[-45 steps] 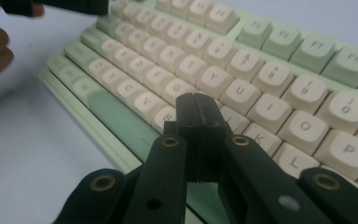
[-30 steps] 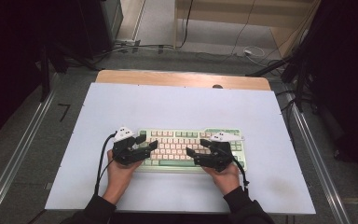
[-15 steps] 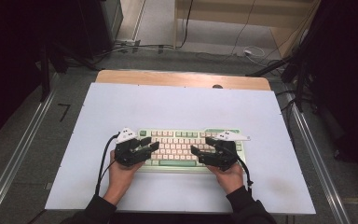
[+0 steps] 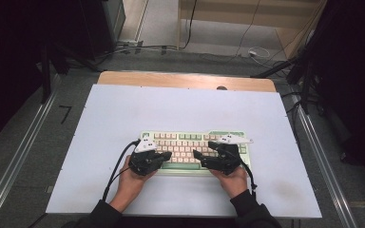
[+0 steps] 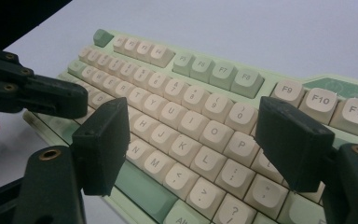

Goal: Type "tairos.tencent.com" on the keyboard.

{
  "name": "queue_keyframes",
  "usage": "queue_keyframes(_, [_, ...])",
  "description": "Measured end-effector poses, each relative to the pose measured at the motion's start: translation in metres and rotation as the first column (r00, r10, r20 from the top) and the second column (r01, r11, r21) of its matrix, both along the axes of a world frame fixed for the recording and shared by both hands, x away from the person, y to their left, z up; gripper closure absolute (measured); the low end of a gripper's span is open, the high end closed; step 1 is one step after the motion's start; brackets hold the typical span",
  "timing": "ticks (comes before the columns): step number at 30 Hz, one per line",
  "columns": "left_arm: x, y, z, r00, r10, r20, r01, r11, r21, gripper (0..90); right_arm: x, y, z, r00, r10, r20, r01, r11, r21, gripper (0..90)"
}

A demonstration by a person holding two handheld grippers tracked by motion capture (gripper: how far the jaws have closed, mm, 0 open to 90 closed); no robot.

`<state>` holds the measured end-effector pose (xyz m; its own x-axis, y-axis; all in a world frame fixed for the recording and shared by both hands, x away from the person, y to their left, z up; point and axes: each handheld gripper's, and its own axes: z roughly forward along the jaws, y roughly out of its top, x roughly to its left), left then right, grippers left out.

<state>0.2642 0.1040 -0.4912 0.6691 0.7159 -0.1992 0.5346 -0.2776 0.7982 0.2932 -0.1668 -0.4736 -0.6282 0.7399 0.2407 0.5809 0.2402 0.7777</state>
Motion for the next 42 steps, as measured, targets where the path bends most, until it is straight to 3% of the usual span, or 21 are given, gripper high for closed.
queue_keyframes(10, [0.001, -0.003, -0.002, 1.0000, 0.004, -0.002, -0.004, 0.9997, 0.023, 90.0, 0.000, 0.002, -0.001, 1.0000, 0.007, -0.006, -0.007, 1.000, -0.004, 24.6])
queue_keyframes(14, [0.003, -0.004, -0.005, 0.9997, -0.001, -0.024, 0.002, 0.9988, 0.049, 90.0, -0.001, 0.002, -0.001, 0.9999, 0.009, -0.011, -0.009, 1.000, -0.009, 24.6])
queue_keyframes(17, [0.003, -0.003, -0.004, 0.9998, 0.007, -0.021, -0.006, 0.9991, 0.042, 90.0, -0.001, 0.002, -0.001, 0.9999, 0.008, -0.010, -0.009, 1.000, -0.006, 24.7])
queue_keyframes(19, [0.002, 0.000, -0.001, 0.9998, 0.019, -0.009, -0.019, 0.9998, 0.007, 90.0, -0.001, 0.002, -0.001, 0.9999, 0.008, -0.010, -0.008, 1.000, -0.008, 24.7])
queue_keyframes(20, [0.002, 0.002, 0.001, 0.9995, 0.030, 0.006, -0.030, 0.9994, -0.019, 88.4, -0.001, 0.002, -0.001, 0.9999, 0.009, -0.009, -0.009, 1.000, -0.008, 24.7])
queue_keyframes(23, [0.000, 0.010, 0.006, 0.9952, 0.082, 0.054, -0.077, 0.9933, -0.086, 60.6, -0.001, 0.001, -0.001, 1.0000, 0.006, -0.005, -0.006, 1.000, -0.005, 24.8])
queue_keyframes(25, [0.001, 0.015, 0.008, 0.9888, 0.134, 0.066, -0.127, 0.9869, -0.099, 46.5, -0.001, 0.000, 0.000, 1.0000, 0.005, -0.006, -0.005, 1.000, -0.006, 24.8])
queue_keyframes(27, [0.003, 0.019, 0.008, 0.9825, 0.174, 0.067, -0.167, 0.9810, -0.099, 39.8, -0.001, 0.000, 0.000, 1.0000, 0.006, -0.005, -0.006, 1.000, -0.006, 24.8])
queue_keyframes(33, [0.006, 0.025, 0.007, 0.9722, 0.224, 0.067, -0.218, 0.9718, -0.089, 34.3, -0.001, 0.001, -0.001, 1.0000, 0.009, -0.004, -0.009, 1.000, -0.008, 24.8])
queue_keyframes(42, [0.007, 0.026, 0.006, 0.9705, 0.234, 0.057, -0.229, 0.9699, -0.083, 34.2, -0.001, 0.001, -0.001, 0.9999, 0.011, -0.005, -0.011, 1.000, -0.008, 24.8])
